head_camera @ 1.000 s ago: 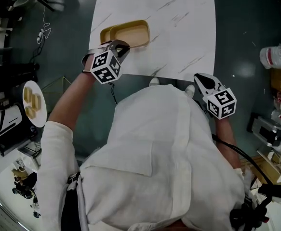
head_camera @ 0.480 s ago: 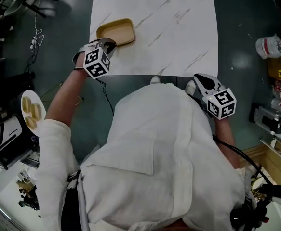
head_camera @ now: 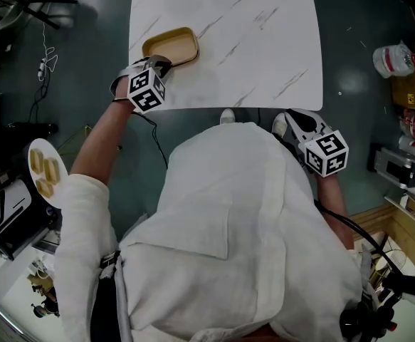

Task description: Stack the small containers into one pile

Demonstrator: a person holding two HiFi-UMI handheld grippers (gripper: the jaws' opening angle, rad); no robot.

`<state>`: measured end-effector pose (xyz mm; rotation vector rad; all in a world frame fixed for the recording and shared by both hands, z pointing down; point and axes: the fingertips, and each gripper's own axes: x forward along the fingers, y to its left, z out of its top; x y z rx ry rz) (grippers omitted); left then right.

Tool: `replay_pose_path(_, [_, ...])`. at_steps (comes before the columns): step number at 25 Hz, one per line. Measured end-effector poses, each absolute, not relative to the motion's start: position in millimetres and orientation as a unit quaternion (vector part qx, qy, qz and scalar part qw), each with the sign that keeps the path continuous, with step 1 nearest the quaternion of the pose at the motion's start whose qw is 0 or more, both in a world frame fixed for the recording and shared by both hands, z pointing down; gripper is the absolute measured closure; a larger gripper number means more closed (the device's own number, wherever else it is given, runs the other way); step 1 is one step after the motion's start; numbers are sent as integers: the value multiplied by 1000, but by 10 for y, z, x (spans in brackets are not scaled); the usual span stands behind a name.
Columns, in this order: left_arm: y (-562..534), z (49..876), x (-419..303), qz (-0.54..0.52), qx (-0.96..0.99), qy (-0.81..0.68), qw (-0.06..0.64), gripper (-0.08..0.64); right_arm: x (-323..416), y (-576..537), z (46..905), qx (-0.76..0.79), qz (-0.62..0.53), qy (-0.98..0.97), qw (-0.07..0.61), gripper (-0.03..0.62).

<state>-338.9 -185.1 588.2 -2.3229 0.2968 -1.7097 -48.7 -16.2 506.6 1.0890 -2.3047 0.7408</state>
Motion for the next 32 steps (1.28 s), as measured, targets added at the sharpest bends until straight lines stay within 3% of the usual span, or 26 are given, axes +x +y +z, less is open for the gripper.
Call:
replay_pose_path(20, [-1799, 6123, -3426, -581, -807, 89, 52, 505, -537, -23, 5116, 400, 280, -837, 246, 584])
replay_pose_path(32, [-1663, 5621, -3063, -493, -852, 173, -15, 494, -158, -58, 5106, 387, 271, -850, 234, 584])
